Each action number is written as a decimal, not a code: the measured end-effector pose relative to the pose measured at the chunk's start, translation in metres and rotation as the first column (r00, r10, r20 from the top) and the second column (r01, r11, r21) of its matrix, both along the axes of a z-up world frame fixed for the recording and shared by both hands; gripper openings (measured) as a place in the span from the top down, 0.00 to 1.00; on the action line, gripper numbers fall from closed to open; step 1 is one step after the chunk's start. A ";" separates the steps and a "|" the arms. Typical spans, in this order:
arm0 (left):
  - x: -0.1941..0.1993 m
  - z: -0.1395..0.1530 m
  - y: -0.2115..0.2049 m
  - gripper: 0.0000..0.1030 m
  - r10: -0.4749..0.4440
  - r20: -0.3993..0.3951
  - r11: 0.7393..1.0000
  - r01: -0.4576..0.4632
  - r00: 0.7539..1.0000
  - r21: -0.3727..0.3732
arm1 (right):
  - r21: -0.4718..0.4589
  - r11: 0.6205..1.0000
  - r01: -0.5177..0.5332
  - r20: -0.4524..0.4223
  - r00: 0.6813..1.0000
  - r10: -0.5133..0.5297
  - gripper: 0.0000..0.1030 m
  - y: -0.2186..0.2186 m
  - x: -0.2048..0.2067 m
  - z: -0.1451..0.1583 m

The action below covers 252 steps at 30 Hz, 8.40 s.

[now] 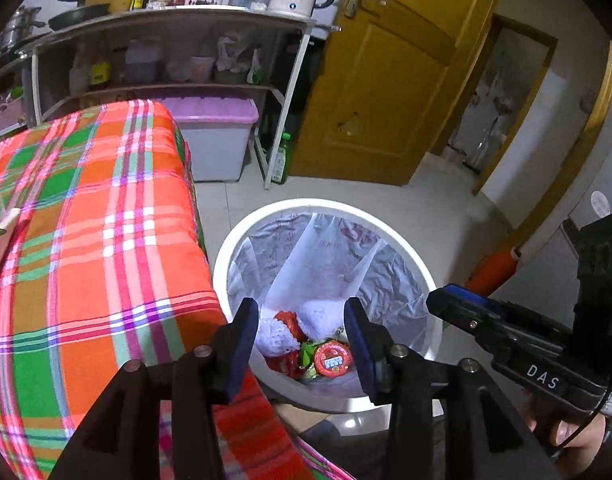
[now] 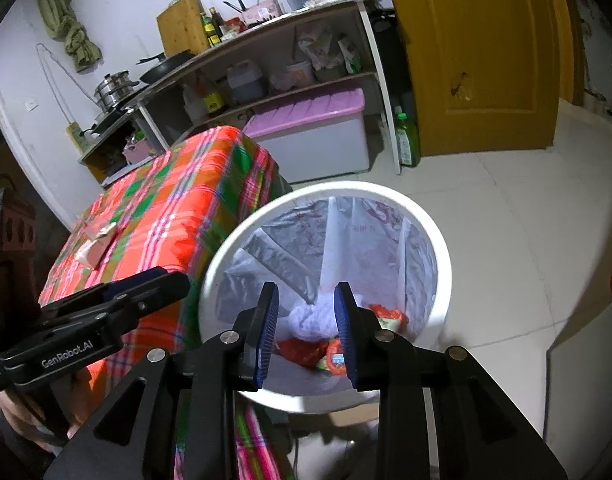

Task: Collect trash
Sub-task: 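Move both open grippers back toward the red-lidded cup on the table, then grasp the white paper wrapper around the red-lidded cup with the left gripper, then pull the red-lidded clear cup out with the right gripper while the left holds the wrapper, then carry the wrapper and clear cup over the bin and open both grippers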

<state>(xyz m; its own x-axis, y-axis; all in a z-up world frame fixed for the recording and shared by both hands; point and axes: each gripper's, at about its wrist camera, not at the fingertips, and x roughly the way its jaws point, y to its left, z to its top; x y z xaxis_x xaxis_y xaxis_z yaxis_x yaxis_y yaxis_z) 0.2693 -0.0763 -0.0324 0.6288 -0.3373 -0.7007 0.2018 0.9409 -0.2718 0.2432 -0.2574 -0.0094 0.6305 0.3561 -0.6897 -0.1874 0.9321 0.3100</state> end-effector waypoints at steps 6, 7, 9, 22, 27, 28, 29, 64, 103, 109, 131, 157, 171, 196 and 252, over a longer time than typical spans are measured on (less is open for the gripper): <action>-0.023 0.018 0.010 0.57 0.023 0.054 1.000 -0.023 0.998 0.003 | -0.001 1.000 -0.021 0.048 0.999 0.021 0.71 0.010 -0.016 0.020; -0.027 0.021 0.012 0.57 0.027 0.062 1.000 -0.028 0.998 0.004 | -0.001 1.000 -0.021 0.054 0.998 0.021 0.71 0.012 -0.019 0.022; -0.036 0.026 0.017 0.57 0.035 0.075 0.999 -0.035 0.997 0.006 | 0.002 0.999 -0.034 0.065 0.997 0.034 0.71 0.017 -0.025 0.028; -0.082 0.050 0.045 0.57 0.089 0.142 0.996 -0.092 0.986 0.012 | -0.005 0.993 -0.122 0.133 0.984 0.121 0.67 0.050 -0.054 0.050; -0.096 0.056 0.055 0.57 0.108 0.158 0.994 -0.112 0.981 0.017 | -0.003 0.990 -0.143 0.147 0.979 0.142 0.65 0.056 -0.060 0.054; -0.098 0.057 0.056 0.57 0.112 0.160 0.993 -0.116 0.981 0.018 | -0.004 0.989 -0.146 0.147 0.978 0.145 0.65 0.057 -0.061 0.055; -0.100 0.056 0.058 0.57 0.115 0.161 0.993 -0.120 0.980 0.019 | -0.005 0.989 -0.150 0.148 0.978 0.149 0.65 0.059 -0.062 0.055; -0.130 0.031 0.193 0.57 0.418 0.100 0.907 -0.421 0.903 0.008 | -0.028 0.942 -0.334 0.097 0.937 0.335 0.59 0.144 -0.055 0.041; 0.006 -0.013 0.244 0.36 0.447 -0.010 0.894 -0.447 0.894 0.044 | -0.008 0.936 -0.352 0.010 0.936 0.352 0.59 0.172 0.011 0.004; 0.009 -0.015 0.242 0.47 0.442 -0.012 0.896 -0.441 0.897 0.055 | -0.002 0.940 -0.340 0.003 0.940 0.340 0.59 0.166 0.015 0.001; -0.077 -0.016 0.156 0.49 0.128 0.011 0.990 -0.128 0.992 0.065 | 0.056 0.926 -0.374 0.058 0.927 0.371 0.54 0.163 -0.013 0.024; -0.110 -0.017 0.139 0.49 0.083 0.024 0.996 -0.083 0.996 0.032 | 0.043 0.877 -0.478 -0.054 0.876 0.480 0.46 0.219 -0.013 0.001; -0.112 -0.014 0.137 0.49 0.083 0.030 0.996 -0.084 0.996 0.044 | -0.003 0.880 -0.474 -0.009 0.880 0.474 0.55 0.216 -0.019 0.010; -0.131 0.027 0.135 0.49 0.223 0.102 0.972 -0.229 0.970 0.052 | 0.025 0.947 -0.319 0.121 0.942 0.314 0.55 0.133 -0.049 0.053; -0.027 0.015 -0.001 0.49 0.003 0.059 0.997 -0.008 0.998 0.079 | 0.039 0.999 -0.036 0.037 0.999 0.035 0.54 -0.004 -0.016 0.013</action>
<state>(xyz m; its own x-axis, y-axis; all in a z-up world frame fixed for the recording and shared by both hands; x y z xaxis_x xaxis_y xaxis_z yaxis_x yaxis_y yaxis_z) 0.2421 -0.0776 -0.0177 0.6711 -0.2785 -0.6871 0.2097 0.9602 -0.1844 0.2277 -0.2614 0.0035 0.6417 0.4050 -0.6513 -0.2319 0.9119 0.3385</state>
